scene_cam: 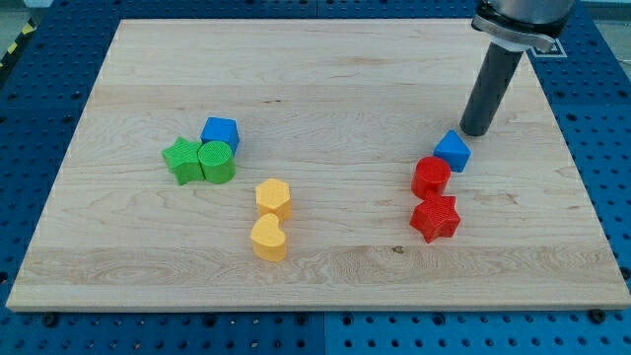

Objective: Move the triangle to the bottom right of the green circle

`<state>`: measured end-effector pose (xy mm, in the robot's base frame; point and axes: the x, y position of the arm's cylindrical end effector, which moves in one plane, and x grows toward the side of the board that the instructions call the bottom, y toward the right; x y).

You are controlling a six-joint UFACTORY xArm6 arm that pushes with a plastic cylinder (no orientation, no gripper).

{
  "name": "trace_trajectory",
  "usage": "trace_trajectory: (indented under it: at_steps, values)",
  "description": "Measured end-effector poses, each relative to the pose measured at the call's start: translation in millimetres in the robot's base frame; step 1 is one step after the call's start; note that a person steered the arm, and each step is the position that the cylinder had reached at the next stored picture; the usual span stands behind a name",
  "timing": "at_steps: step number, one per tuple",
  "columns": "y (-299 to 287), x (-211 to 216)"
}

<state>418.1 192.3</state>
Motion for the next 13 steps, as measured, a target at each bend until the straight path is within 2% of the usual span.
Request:
trace_trajectory:
  at_steps: [1, 3, 6, 8, 9, 11, 12, 13]
  values:
    - [1.0, 59.3]
    - [-23.6, 33.0]
    - [-167.6, 32.9]
    - [-157.2, 82.4]
    - [-135.8, 91.5]
    - [-146.7, 149.2]
    - [-153.2, 146.0]
    - [-153.4, 125.5]
